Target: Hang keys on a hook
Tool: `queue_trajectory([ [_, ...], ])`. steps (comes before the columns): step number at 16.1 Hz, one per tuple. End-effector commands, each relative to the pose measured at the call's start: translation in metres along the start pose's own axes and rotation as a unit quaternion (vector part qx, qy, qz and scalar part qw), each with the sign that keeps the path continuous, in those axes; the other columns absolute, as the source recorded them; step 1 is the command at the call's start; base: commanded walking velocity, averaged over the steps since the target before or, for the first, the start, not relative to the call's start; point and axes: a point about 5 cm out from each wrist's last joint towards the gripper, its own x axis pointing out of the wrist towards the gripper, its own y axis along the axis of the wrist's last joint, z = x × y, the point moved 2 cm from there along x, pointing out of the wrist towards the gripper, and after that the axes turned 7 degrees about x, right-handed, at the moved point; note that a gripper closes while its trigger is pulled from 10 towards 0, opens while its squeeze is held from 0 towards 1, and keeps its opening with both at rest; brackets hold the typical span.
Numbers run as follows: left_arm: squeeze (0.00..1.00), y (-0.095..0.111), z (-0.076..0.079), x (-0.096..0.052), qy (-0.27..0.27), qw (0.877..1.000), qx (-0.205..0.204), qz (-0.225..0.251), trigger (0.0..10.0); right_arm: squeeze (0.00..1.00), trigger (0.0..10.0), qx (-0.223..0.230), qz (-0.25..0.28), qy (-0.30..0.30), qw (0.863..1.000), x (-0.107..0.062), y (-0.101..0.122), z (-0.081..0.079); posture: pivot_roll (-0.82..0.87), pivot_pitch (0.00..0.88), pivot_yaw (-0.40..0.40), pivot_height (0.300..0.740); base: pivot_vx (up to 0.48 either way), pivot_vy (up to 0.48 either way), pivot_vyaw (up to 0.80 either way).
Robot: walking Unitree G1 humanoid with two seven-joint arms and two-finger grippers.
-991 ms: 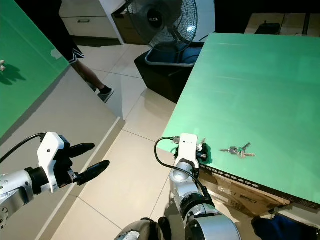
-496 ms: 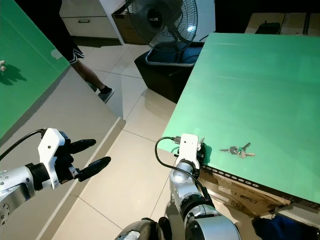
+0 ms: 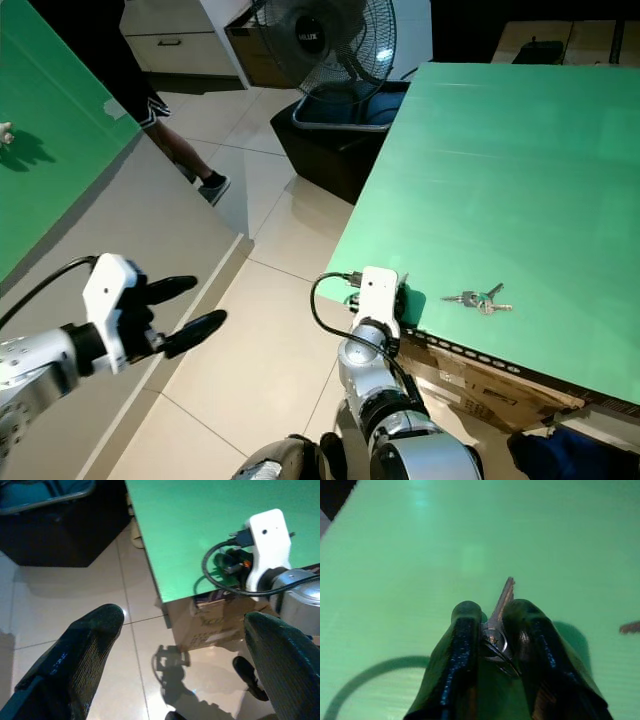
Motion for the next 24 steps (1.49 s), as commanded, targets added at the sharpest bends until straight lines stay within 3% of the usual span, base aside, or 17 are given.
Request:
queue_trajectory([
  [1,0.0,-0.006,-0.004,-0.003,0.013,1.0,-0.001,-0.015,10.0,0.0,0.0,0.001,0.014,0.009,1.0,-0.005,0.002,-0.007,0.07,0.175,0.367,0.727,0.0,0.0,0.0],
  [6,0.0,-0.006,-0.005,0.0,0.008,1.0,-0.001,-0.014,10.0,0.0,0.0,-0.001,0.091,0.01,0.996,-0.003,0.031,-0.016,0.07,0.181,0.377,0.727,0.0,0.0,0.0],
  [10,0.0,-0.006,-0.005,0.003,0.007,1.0,-0.002,-0.013,10.0,0.0,0.0,0.004,0.085,0.008,0.996,-0.001,0.035,-0.017,0.05,0.175,0.372,0.727,0.0,0.0,0.0],
  [11,0.0,-0.007,-0.005,0.004,0.008,1.0,-0.002,-0.013,10.0,0.0,10.0,0.004,0.063,-0.006,0.998,0.0,0.028,-0.013,0.05,0.176,0.371,0.727,0.0,0.0,0.0],
  [12,0.0,-0.007,-0.005,0.004,0.008,1.0,-0.002,-0.013,10.0,1.0,10.0,0.005,0.06,-0.012,0.998,0.0,0.026,-0.011,0.05,0.176,0.371,0.727,0.0,0.0,0.0],
  [17,0.0,-0.008,-0.005,-0.001,0.012,1.0,-0.002,-0.016,10.0,1.0,10.0,-0.003,0.045,-0.019,0.999,0.003,0.017,-0.001,0.06,0.175,0.368,0.727,0.0,0.0,0.0],
  [24,0.0,-0.006,0.0,-0.009,0.007,1.0,-0.009,-0.016,10.0,1.0,10.0,0.01,0.024,-0.013,1.0,0.003,0.013,-0.001,0.08,0.185,0.369,0.727,0.0,0.0,0.0],
])
